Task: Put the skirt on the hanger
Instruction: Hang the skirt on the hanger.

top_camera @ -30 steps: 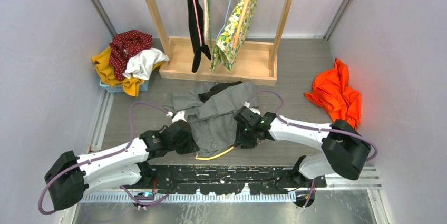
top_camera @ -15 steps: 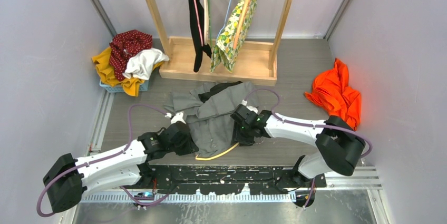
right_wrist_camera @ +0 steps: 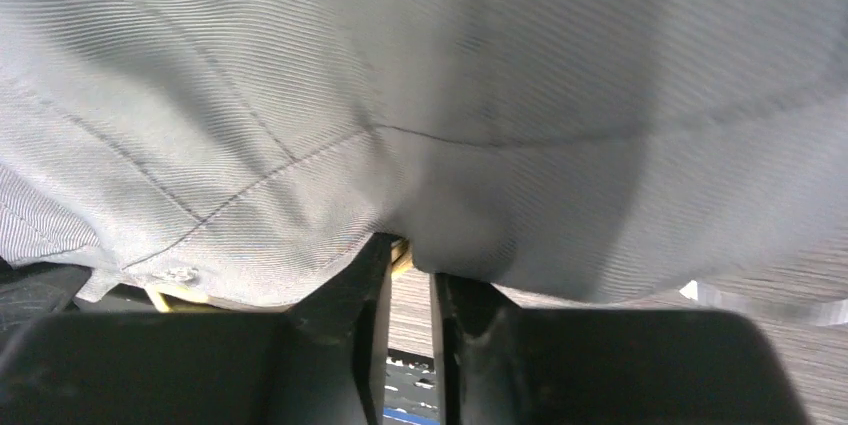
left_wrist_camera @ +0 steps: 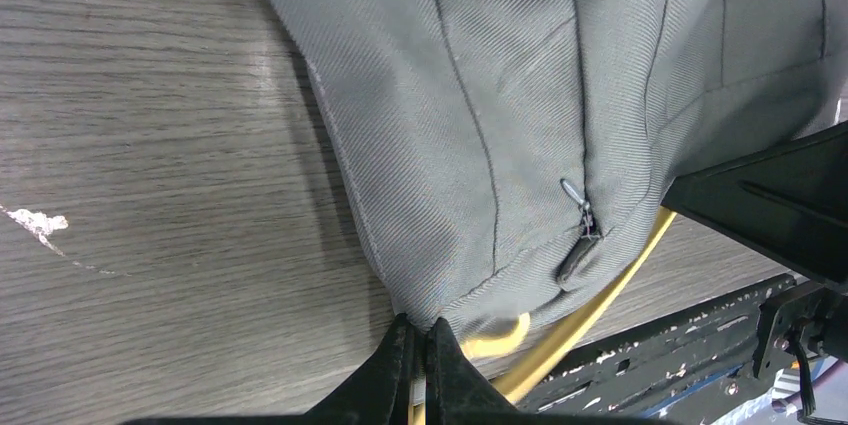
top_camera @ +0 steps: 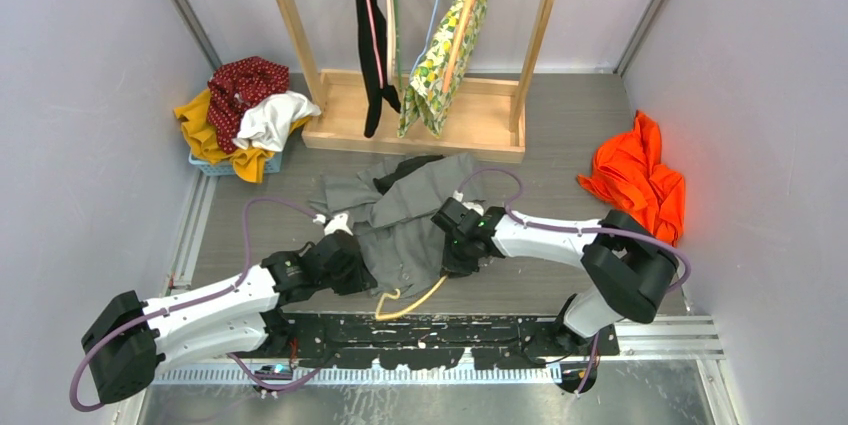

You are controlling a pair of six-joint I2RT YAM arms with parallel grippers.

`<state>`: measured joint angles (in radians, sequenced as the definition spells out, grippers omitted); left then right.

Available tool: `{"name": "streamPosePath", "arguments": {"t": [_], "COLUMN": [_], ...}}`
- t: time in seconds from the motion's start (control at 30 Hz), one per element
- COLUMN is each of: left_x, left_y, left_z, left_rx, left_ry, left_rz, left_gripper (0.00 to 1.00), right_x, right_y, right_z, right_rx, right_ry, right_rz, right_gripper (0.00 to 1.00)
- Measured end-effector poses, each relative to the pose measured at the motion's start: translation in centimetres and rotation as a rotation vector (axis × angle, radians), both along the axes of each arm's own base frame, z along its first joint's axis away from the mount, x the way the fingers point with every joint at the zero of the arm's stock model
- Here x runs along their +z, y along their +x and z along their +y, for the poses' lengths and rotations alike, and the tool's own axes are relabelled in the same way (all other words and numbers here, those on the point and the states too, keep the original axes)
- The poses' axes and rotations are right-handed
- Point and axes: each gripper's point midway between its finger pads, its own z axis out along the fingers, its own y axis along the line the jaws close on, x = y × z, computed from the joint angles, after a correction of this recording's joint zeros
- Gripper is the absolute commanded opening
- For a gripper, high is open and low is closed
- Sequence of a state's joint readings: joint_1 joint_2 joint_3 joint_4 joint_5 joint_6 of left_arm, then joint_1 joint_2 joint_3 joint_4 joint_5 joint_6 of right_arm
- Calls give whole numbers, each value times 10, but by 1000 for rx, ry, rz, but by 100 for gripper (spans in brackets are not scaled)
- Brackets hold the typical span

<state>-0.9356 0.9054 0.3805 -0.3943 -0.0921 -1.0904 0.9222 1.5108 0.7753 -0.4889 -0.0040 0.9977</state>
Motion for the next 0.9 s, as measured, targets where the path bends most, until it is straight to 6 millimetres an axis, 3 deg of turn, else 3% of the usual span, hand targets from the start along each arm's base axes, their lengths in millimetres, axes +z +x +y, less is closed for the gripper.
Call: {"name": "streamPosePath", "arguments": {"t": [0.1,0.23,0.57,0.9], "left_x": [0,-1,8,11], "left_y": [0,-2,-7,-22], "left_z": [0,1,6,-1], "left_rx": [-1,-5,-1,-46], "left_ry": [0,2,-36,-59], "left_rz": [1,8,-15,-4], "left_gripper": [0,0,0,0], "right_x": [-1,0,21,21], "right_y": [1,4,22,43], "right_z": [4,8,-1,-8], "right_rx": [-2,9,-51,-133], "right_ry": [14,31,66,70], "right_rz": [1,-14,-84,-114], "right_gripper": [6,3,1,1]}}
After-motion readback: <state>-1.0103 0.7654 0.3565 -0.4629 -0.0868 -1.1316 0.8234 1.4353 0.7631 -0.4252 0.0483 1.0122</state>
